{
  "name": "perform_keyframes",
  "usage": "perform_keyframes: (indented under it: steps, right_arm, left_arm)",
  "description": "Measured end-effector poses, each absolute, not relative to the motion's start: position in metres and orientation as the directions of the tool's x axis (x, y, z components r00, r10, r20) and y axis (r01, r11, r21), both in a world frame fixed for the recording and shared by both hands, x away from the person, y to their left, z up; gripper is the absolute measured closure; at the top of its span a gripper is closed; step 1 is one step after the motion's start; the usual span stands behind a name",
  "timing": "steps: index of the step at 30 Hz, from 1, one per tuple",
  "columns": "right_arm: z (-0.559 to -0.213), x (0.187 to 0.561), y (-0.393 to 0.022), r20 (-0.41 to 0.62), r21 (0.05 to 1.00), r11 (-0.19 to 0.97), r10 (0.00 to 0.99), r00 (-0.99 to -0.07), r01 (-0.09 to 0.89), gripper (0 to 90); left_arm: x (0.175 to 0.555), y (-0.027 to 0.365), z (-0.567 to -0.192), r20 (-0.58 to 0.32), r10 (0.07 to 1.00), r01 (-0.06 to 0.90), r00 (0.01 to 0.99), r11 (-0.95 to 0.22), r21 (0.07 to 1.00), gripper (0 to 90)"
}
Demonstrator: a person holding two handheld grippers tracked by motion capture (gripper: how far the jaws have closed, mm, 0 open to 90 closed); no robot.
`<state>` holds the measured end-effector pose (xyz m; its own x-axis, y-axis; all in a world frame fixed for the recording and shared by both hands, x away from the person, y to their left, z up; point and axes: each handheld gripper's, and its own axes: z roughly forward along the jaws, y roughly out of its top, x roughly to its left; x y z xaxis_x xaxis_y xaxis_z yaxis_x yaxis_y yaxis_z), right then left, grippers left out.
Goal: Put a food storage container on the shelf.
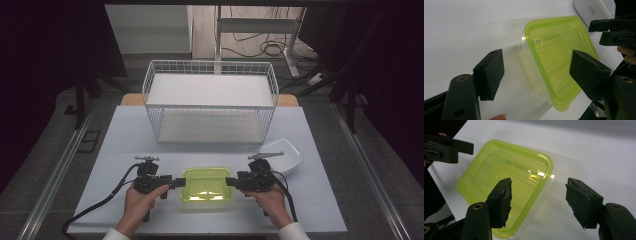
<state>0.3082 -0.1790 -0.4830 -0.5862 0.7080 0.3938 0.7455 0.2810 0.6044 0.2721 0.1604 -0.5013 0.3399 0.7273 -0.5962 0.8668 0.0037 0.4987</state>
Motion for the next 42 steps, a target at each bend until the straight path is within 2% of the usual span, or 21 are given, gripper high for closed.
perform_keyframes:
  steps: [2, 3, 8, 20, 21, 22, 25, 26, 27, 28, 29, 42]
  right_arm:
    - [-0.486, 0.310, -0.178, 0.406, 0.595, 0.273, 0.709, -0.576, 0.756, 38.7]
    - [-0.489, 0.310, -0.178, 0.416, 0.595, 0.256, 0.712, -0.565, 0.762, 39.6]
    - [-0.494, 0.312, -0.178, 0.446, 0.586, 0.229, 0.709, -0.546, 0.777, 42.0]
    - [-0.503, 0.313, -0.178, 0.547, 0.529, 0.183, 0.673, -0.498, 0.829, 51.2]
    - [-0.504, 0.313, -0.178, 0.551, 0.524, 0.185, 0.671, -0.496, 0.831, 52.6]
    - [-0.506, 0.313, -0.177, 0.560, 0.515, 0.188, 0.665, -0.494, 0.836, 57.7]
    - [-0.507, 0.313, -0.177, 0.594, 0.497, 0.170, 0.648, -0.477, 0.851, 60.6]
    - [-0.508, 0.313, -0.178, 0.607, 0.488, 0.153, 0.648, -0.460, 0.859, 65.0]
    - [-0.508, 0.313, -0.181, 0.611, 0.482, 0.139, 0.654, -0.446, 0.865, 71.1]
    - [-0.508, 0.313, -0.181, 0.611, 0.482, 0.139, 0.654, -0.446, 0.865, 71.1]
    - [-0.506, 0.312, -0.183, 0.624, 0.484, 0.121, 0.647, -0.438, 0.867, 74.8]
    - [-0.491, 0.305, -0.184, 0.597, 0.556, 0.125, 0.627, -0.499, 0.822, 77.5]
  left_arm:
    - [0.274, 0.160, -0.505, -0.615, 0.715, 0.877, 0.332, 0.007, 0.481, 29.0]
    - [0.276, 0.161, -0.508, -0.667, 0.677, 0.891, 0.313, 0.033, 0.452, 31.4]
    - [0.279, 0.160, -0.513, -0.669, 0.679, 0.898, 0.302, 0.033, 0.439, 35.5]
    - [0.279, 0.158, -0.524, -0.728, 0.622, 0.920, 0.288, 0.031, 0.390, 53.6]
    - [0.279, 0.157, -0.525, -0.730, 0.619, 0.922, 0.288, 0.028, 0.387, 53.6]
    - [0.280, 0.157, -0.525, -0.736, 0.614, 0.924, 0.286, 0.027, 0.381, 58.9]
    - [0.279, 0.156, -0.526, -0.747, 0.603, 0.925, 0.281, 0.037, 0.378, 63.2]
    - [0.279, 0.156, -0.525, -0.739, 0.612, 0.924, 0.280, 0.038, 0.381, 65.8]
    - [0.278, 0.157, -0.524, -0.740, 0.612, 0.922, 0.280, 0.044, 0.386, 72.9]
    - [0.277, 0.157, -0.523, -0.737, 0.615, 0.920, 0.282, 0.045, 0.389, 72.9]
    - [0.276, 0.157, -0.521, -0.732, 0.620, 0.916, 0.284, 0.051, 0.398, 75.6]
    - [0.270, 0.161, -0.509, -0.726, 0.604, 0.890, 0.328, 0.059, 0.451, 77.4]
